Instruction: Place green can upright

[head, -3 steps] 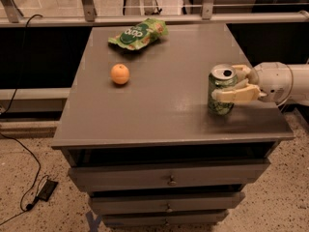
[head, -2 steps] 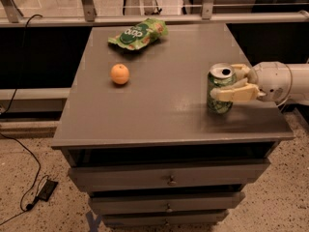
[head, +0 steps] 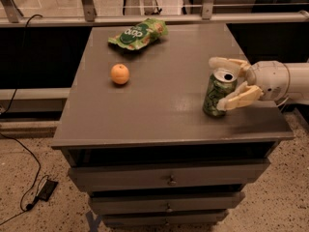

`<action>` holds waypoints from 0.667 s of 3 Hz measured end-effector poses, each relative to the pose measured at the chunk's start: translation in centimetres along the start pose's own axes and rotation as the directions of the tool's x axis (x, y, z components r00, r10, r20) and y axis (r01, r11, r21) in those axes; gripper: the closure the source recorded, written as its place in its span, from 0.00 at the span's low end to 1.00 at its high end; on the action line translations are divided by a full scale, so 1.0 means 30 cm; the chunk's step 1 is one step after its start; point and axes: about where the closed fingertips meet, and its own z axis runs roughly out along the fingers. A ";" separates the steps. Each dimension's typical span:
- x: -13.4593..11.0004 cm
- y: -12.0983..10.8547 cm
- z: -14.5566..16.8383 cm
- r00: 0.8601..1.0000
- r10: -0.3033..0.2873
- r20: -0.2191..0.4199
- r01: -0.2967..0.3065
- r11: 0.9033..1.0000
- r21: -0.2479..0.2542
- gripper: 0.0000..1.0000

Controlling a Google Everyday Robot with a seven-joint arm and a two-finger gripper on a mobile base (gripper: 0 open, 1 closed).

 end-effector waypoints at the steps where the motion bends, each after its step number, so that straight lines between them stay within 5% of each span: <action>1: 0.000 0.000 0.000 1.000 0.000 0.000 0.000 1.000 0.000 0.00; 2: -0.021 0.003 -0.017 0.998 -0.018 -0.058 0.018 1.000 -0.002 0.00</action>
Offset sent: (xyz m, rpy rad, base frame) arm -0.0046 -0.0177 0.0149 -0.1426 -0.0273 -0.0034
